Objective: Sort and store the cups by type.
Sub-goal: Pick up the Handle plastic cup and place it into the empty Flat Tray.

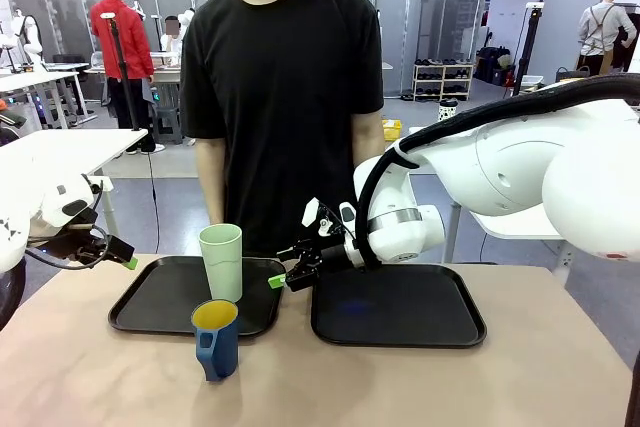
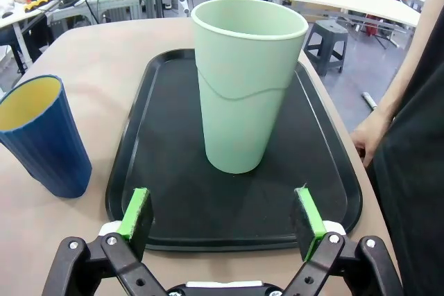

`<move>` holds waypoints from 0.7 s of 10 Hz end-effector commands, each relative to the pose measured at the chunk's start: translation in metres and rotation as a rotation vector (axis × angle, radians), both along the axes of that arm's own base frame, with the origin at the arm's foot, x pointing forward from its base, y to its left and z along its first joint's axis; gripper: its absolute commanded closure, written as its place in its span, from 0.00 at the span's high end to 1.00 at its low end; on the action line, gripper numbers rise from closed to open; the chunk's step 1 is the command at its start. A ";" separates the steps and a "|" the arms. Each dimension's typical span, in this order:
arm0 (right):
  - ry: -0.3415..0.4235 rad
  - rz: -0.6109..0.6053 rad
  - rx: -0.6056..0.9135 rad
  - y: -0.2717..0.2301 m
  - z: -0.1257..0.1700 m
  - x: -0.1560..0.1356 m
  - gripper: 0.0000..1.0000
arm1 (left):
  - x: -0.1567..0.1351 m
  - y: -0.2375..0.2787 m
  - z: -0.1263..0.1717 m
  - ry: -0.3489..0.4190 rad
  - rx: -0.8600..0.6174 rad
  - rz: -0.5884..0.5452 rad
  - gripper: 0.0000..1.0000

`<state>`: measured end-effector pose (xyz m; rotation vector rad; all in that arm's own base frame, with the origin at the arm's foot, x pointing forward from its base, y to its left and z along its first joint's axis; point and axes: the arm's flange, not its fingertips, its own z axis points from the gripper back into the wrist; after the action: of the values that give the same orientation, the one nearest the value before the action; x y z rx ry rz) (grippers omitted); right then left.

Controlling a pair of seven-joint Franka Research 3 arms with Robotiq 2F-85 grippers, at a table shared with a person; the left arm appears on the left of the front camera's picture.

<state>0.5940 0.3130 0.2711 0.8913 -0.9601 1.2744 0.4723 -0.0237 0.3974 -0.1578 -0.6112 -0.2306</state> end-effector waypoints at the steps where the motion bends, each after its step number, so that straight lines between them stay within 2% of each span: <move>1: -0.003 0.006 -0.003 0.001 -0.001 0.003 1.00 | -0.001 0.000 0.002 -0.004 -0.001 0.002 1.00; 2: 0.000 0.000 0.000 0.000 0.000 0.000 1.00 | -0.001 0.000 0.002 -0.004 -0.001 0.002 1.00; 5: 0.017 -0.071 -0.240 -0.045 0.057 -0.060 1.00 | -0.001 0.000 0.002 -0.004 -0.001 0.002 1.00; 7: 0.043 -0.121 -0.369 -0.080 0.088 -0.086 1.00 | -0.001 0.000 0.002 -0.004 -0.001 0.002 1.00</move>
<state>0.5239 0.2434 0.3380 0.6120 -0.8015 1.2957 0.4723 -0.0235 0.3975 -0.1579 -0.6114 -0.2303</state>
